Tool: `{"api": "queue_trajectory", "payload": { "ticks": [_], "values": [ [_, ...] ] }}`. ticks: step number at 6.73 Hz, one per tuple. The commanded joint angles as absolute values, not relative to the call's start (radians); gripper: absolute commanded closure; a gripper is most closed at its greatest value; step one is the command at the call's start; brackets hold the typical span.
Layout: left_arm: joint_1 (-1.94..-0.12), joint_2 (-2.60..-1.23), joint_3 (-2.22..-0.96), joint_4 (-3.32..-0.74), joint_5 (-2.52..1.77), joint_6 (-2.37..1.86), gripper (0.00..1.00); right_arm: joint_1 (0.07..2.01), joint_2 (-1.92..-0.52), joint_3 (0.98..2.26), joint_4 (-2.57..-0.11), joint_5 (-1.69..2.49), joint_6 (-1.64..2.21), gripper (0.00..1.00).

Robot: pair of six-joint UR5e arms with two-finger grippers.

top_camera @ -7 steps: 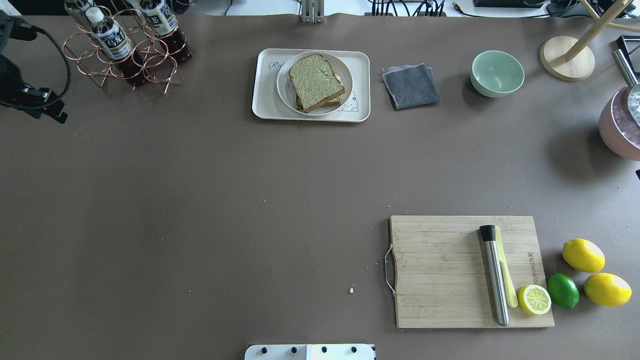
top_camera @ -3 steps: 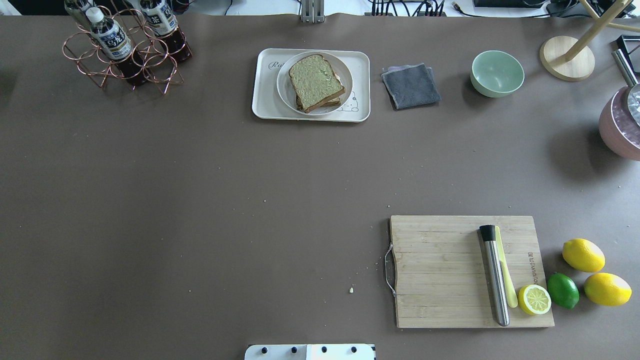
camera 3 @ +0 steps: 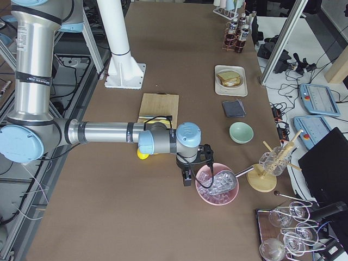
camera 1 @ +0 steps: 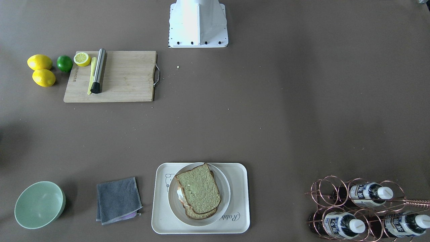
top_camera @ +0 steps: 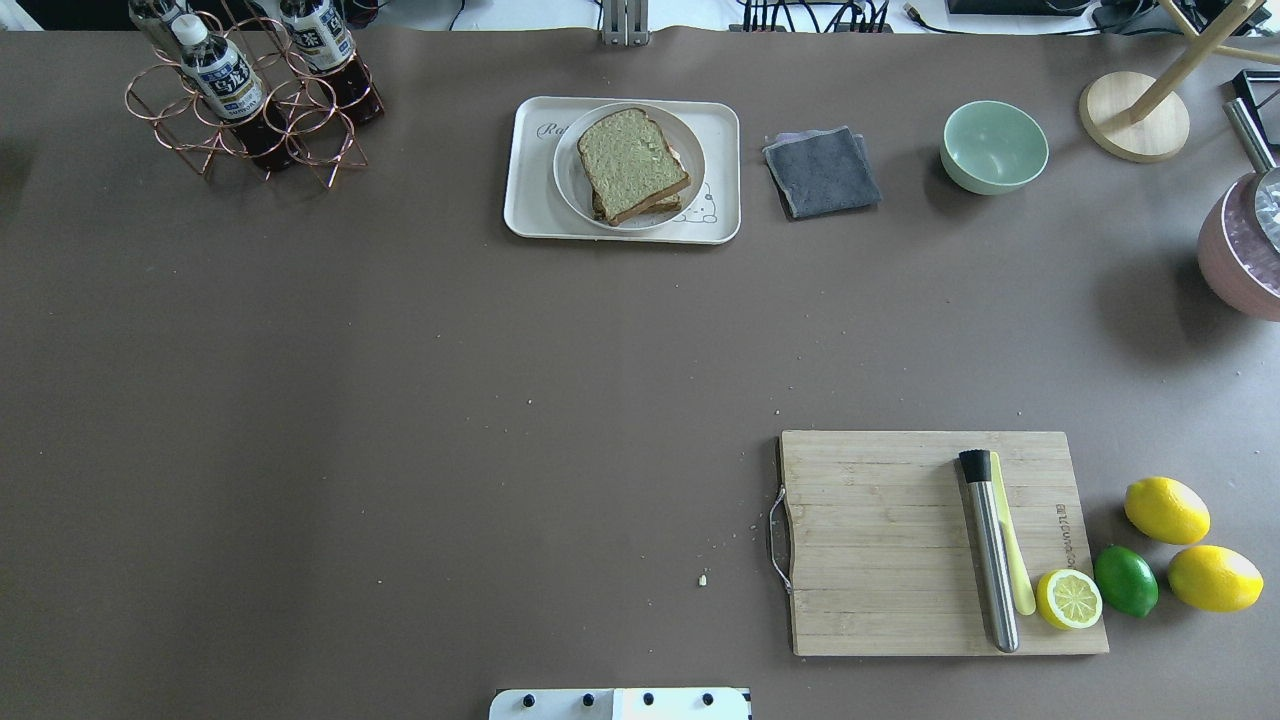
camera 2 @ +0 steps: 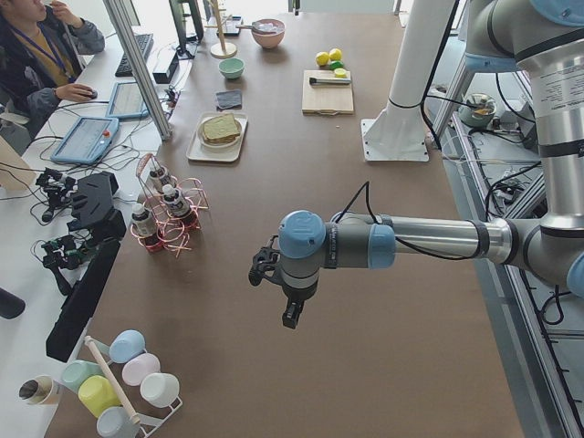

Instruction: Make sandwich and place on tray

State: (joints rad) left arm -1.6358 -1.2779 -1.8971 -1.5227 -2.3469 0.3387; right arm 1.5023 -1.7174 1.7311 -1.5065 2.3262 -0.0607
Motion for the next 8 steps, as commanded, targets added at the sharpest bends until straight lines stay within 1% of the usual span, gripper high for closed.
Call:
{"api": "queue_trajectory", "payload": {
  "ticks": [1,5,8],
  "values": [
    [-1.661,-1.240,-1.913,-1.528,-2.372,0.342,0.04,1.532,-1.730,1.744,-1.514,2.324,-0.089,0.00],
    [-1.654,-1.269,-1.942,-1.526,-2.372,0.324,0.04,1.568,-1.758,1.746,-1.513,2.324,-0.100,0.00],
    [-1.638,-1.284,-1.931,-1.520,-2.372,0.319,0.04,1.565,-1.761,1.744,-1.513,2.318,-0.100,0.00]
  ]
}}
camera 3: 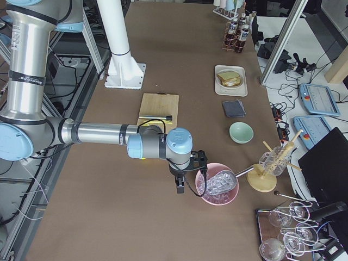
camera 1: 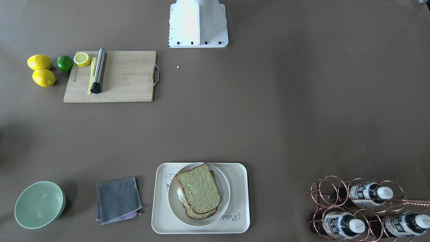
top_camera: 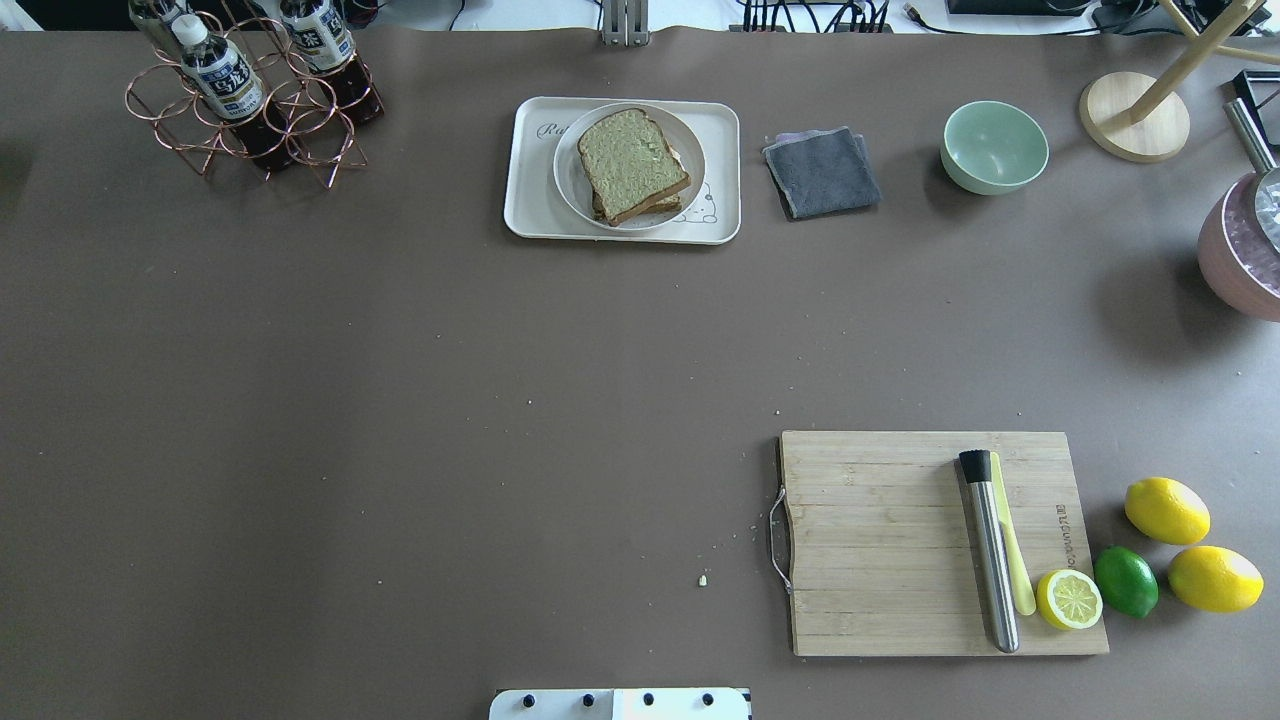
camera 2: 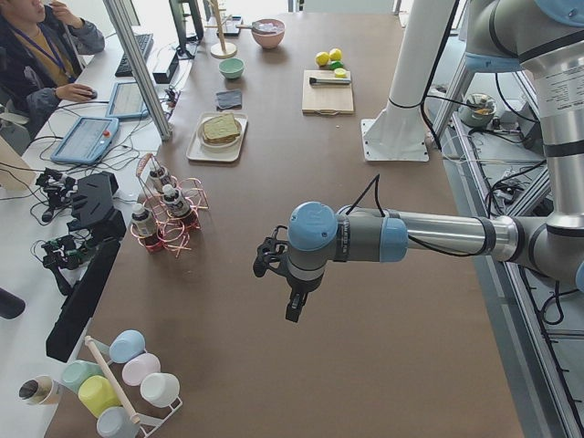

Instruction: Make sandwich and place on tray

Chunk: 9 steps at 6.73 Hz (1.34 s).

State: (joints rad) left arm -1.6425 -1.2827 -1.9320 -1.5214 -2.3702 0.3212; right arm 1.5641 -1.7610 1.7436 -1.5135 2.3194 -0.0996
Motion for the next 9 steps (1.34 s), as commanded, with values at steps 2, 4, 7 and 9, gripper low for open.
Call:
{"api": "queue_trajectory", "payload": {
  "ticks": [2,4,7,9],
  "values": [
    [-1.638,-1.279,-1.928,-1.520,-2.372,0.318,0.04,1.565,-1.761,1.744,-1.514,2.309,-0.098,0.00],
    [-1.638,-1.278,-1.934,-1.520,-2.375,0.318,0.04,1.565,-1.761,1.746,-1.514,2.307,-0.098,0.00],
    [-1.637,-1.278,-1.934,-1.522,-2.375,0.290,0.04,1.565,-1.759,1.746,-1.514,2.301,-0.094,0.00],
    [-1.637,-1.276,-1.934,-1.522,-2.375,0.288,0.04,1.565,-1.755,1.744,-1.514,2.299,-0.089,0.00]
  ]
}}
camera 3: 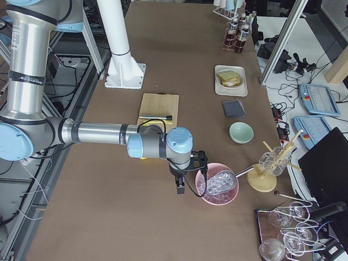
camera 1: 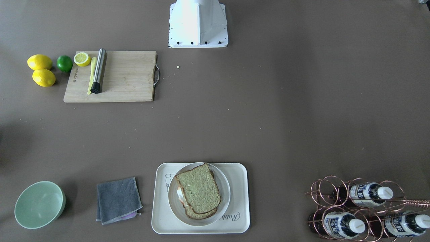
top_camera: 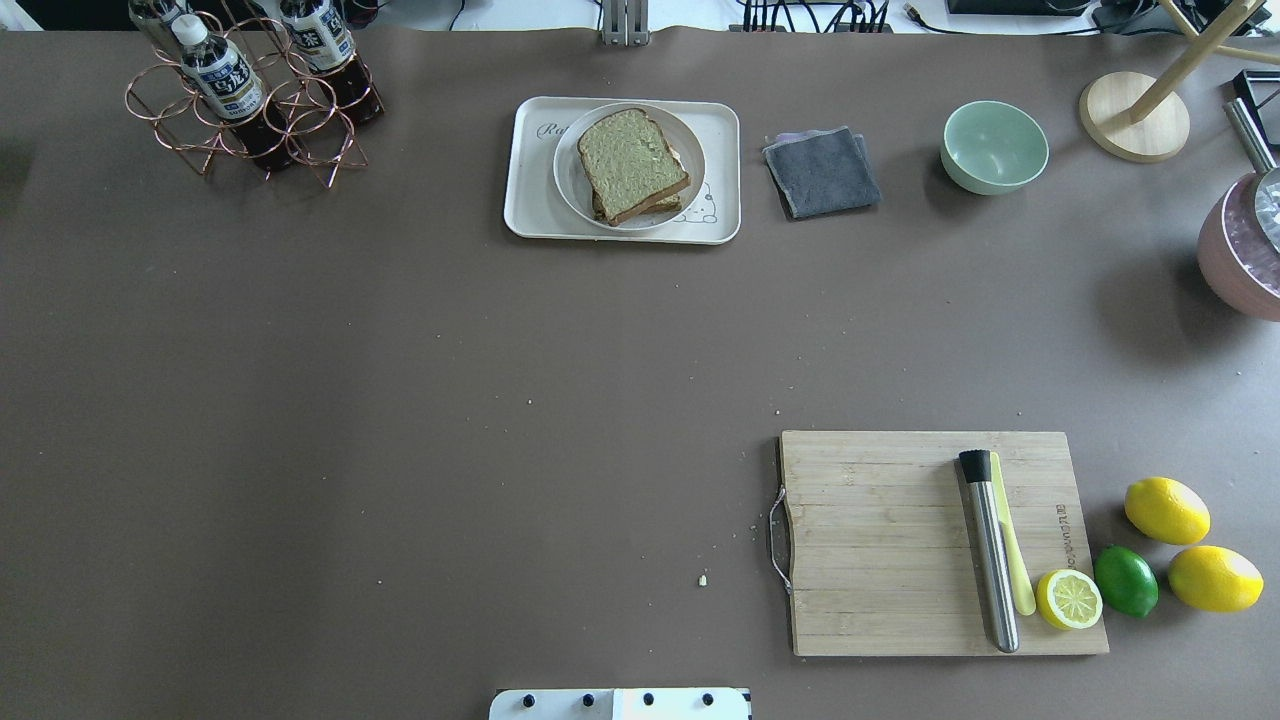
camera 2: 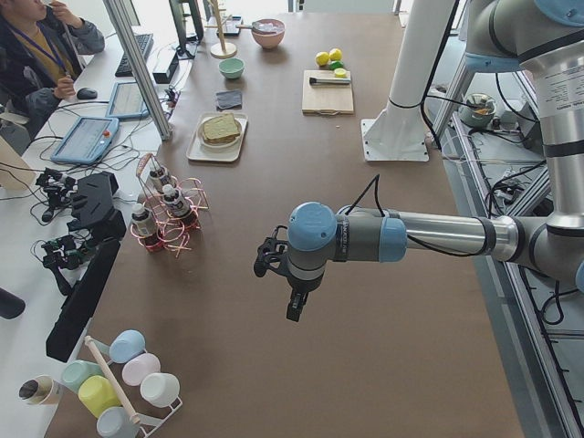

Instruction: Make sandwich and place on tray

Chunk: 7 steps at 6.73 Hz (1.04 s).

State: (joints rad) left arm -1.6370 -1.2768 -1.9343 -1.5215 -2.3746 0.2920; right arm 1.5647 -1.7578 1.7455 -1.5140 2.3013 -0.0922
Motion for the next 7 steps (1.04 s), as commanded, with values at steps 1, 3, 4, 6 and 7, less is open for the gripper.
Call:
{"api": "queue_trajectory", "payload": {
  "ticks": [1,3,4,6,7],
  "values": [
    [-1.637,-1.276,-1.934,-1.522,-2.375,0.288,0.04,1.562,-1.752,1.744,-1.516,2.299,-0.087,0.00],
    [-1.635,-1.276,-1.934,-1.522,-2.375,0.287,0.04,1.559,-1.753,1.746,-1.516,2.301,-0.087,0.00],
    [-1.635,-1.276,-1.928,-1.522,-2.375,0.287,0.04,1.559,-1.752,1.746,-1.516,2.301,-0.086,0.00],
    [-1.635,-1.276,-1.933,-1.523,-2.375,0.287,0.04,1.557,-1.755,1.746,-1.516,2.306,-0.086,0.00],
    [-1.635,-1.278,-1.933,-1.525,-2.375,0.288,0.03,1.555,-1.755,1.744,-1.514,2.310,-0.086,0.00]
  ]
}}
